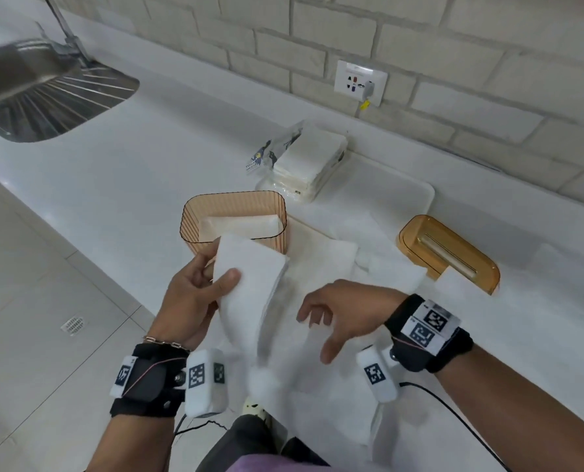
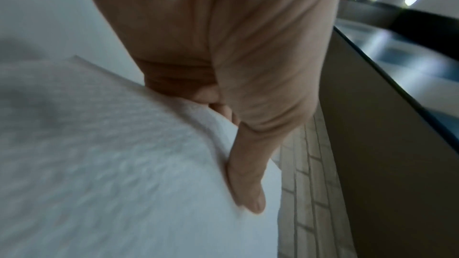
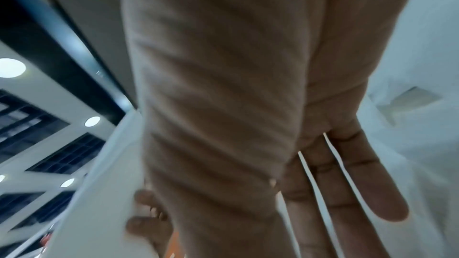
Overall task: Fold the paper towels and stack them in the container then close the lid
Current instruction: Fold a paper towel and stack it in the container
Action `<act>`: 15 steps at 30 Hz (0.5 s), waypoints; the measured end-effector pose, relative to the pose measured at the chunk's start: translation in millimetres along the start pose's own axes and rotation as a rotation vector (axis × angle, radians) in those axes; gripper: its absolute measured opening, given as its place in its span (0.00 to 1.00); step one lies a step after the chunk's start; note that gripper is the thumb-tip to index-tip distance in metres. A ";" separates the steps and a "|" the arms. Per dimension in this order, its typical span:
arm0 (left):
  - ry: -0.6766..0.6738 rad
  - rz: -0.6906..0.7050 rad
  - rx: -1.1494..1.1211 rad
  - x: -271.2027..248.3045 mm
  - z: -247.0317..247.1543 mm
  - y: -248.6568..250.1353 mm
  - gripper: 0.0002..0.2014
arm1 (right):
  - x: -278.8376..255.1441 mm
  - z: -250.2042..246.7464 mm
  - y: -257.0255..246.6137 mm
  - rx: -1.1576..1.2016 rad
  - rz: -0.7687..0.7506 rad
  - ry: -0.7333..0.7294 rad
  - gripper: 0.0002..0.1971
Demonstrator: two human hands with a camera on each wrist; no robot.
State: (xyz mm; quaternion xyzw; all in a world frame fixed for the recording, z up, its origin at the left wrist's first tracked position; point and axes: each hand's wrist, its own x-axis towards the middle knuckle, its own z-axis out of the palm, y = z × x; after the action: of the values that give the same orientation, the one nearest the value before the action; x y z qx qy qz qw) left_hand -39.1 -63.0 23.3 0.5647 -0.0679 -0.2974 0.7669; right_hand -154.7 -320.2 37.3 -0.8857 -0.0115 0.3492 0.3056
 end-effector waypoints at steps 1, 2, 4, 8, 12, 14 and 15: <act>-0.018 -0.023 -0.009 -3.0 -4.7 -1.9 0.28 | 3.5 3.5 -3.1 -0.038 0.001 -0.017 0.36; -0.027 -0.050 -0.018 -6.9 -7.6 -3.5 0.25 | 5.7 4.7 -5.5 -0.058 -0.001 -0.023 0.31; -0.028 -0.093 -0.012 -14.6 -8.5 -4.9 0.18 | 6.3 1.2 -8.8 -0.076 -0.007 -0.021 0.19; -0.073 -0.108 -0.006 -29.1 -6.3 -7.7 0.15 | -7.1 -23.0 -7.6 0.106 -0.080 0.117 0.09; -0.161 -0.106 -0.109 -35.6 -1.3 -6.5 0.08 | -22.2 -43.7 -6.8 0.650 -0.122 0.441 0.08; -0.219 -0.079 -0.127 -34.8 6.0 -5.2 0.19 | -26.8 -46.5 -11.4 0.792 -0.131 0.544 0.08; -0.233 -0.069 -0.137 -33.3 11.8 -5.9 0.23 | -28.4 -46.5 -14.7 0.836 -0.141 0.565 0.09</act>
State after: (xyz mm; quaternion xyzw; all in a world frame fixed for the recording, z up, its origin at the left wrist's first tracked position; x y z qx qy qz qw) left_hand -73.7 -56.2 29.8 0.4748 -0.1165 -0.3911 0.7798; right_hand -144.2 -339.7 89.2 -0.7448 0.1526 0.0494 0.6477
